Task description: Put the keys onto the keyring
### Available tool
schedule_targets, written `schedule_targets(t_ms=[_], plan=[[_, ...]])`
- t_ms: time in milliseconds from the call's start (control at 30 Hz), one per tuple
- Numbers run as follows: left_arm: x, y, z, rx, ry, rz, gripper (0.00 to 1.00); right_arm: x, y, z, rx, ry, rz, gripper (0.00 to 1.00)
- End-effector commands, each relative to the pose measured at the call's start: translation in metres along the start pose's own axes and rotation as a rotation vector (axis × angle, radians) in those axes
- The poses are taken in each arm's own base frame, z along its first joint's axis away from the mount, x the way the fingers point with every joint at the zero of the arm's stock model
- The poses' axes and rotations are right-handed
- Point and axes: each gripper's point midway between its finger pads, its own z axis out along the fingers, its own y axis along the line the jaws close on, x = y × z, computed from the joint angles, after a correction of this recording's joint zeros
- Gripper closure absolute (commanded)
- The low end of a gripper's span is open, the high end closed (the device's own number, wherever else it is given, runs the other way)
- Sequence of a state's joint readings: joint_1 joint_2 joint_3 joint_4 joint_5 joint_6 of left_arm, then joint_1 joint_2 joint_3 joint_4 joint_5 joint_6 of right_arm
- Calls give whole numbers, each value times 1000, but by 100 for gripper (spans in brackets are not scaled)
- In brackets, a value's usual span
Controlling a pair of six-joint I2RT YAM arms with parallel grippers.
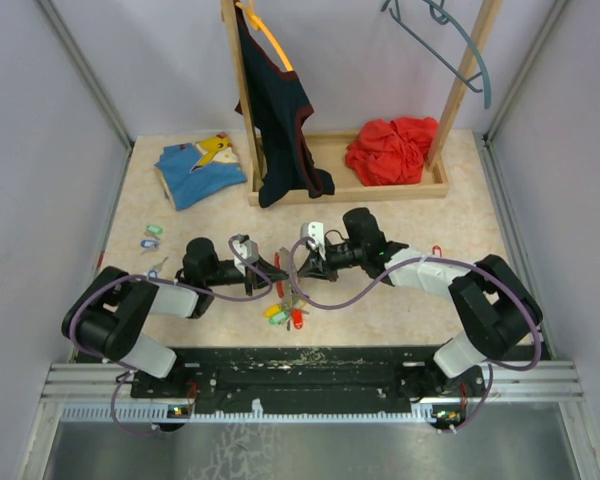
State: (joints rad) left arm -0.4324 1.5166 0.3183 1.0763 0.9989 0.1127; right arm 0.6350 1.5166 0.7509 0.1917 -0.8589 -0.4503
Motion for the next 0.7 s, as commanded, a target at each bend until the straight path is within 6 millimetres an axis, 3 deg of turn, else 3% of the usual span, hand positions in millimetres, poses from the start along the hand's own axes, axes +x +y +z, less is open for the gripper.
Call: schedule_targets(t_ms=[0, 667], plan=[[-5, -10, 2, 58, -30, 50, 100, -18, -3, 2, -1, -61, -85, 100], [-5, -11, 2, 64, -30, 36, 100, -29, 4, -4, -7, -110, -121, 100]])
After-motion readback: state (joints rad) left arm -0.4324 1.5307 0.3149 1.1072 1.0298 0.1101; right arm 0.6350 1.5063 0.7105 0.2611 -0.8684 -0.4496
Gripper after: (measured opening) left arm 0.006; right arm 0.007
